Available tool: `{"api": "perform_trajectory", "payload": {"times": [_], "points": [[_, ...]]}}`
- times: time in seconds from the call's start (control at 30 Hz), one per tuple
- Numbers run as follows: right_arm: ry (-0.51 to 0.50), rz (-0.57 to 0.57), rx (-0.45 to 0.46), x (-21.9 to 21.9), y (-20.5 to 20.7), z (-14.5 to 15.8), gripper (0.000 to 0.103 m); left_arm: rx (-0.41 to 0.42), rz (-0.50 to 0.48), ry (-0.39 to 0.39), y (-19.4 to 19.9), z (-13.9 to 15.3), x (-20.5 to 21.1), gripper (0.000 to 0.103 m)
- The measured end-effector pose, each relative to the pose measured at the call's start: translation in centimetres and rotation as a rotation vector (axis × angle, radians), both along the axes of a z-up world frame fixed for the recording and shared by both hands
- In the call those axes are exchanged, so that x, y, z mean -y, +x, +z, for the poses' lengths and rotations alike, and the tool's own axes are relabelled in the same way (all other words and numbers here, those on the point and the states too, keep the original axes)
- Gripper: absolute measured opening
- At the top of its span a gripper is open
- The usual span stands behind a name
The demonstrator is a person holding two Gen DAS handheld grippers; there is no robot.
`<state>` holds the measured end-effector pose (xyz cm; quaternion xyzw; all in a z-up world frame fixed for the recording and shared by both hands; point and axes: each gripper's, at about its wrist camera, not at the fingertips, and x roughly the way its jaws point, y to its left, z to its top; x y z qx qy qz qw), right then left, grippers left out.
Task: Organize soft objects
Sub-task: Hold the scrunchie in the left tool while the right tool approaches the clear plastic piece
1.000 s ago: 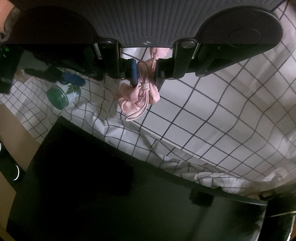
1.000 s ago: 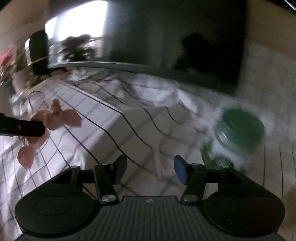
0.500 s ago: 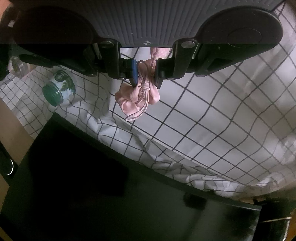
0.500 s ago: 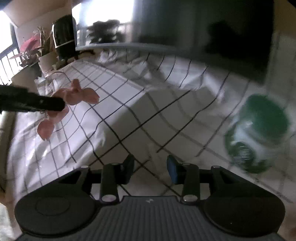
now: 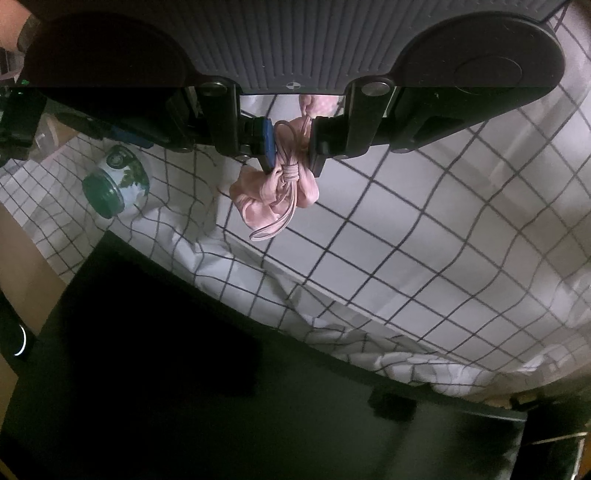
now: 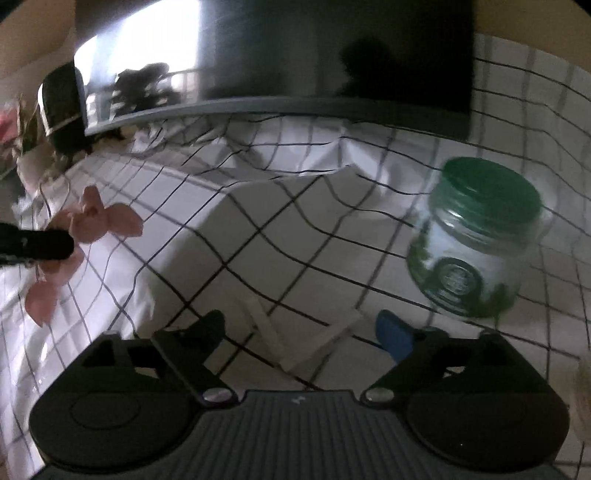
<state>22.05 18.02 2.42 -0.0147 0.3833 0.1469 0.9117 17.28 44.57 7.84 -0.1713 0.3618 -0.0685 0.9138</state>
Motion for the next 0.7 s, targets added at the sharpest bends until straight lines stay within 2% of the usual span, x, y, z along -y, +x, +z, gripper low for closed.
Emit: {"api": "perform_trajectory", "payload": {"times": [0.1,0.2,0.33,0.5,0.53,0.57,0.7], "points": [[-0.035,0.042,0.002,-0.8,0.5,-0.3,0.096,0.004,0.013,-0.001,-0.2,0.0,-0.4,0.021],[-0.02,0.047,0.006,-0.8,0.5,-0.3,0.095,0.015,0.022,0.006,-0.3,0.3,-0.6,0.021],[-0.036,0.056,0.024,-0.7,0.4,0.0,0.074,0.047,-0.004,0.031,0.9,1.5,-0.1,0.021],[-0.086,0.088,0.015,-1.2,0.6,1.3,0.07,0.087,-0.018,0.07,4.6,3.6,1.2,0.021],[-0.088,0.094,0.032,-1.2,0.4,2.0,0.046,0.1,-0.021,0.073,5.1,4.0,1.5,0.021],[-0.089,0.104,0.05,-1.2,0.3,3.0,0.032,0.113,-0.025,0.077,5.7,4.5,1.8,0.021],[-0.092,0.115,0.086,-0.9,0.2,6.6,0.032,0.155,-0.046,0.068,7.2,5.9,3.1,0.021]]}}
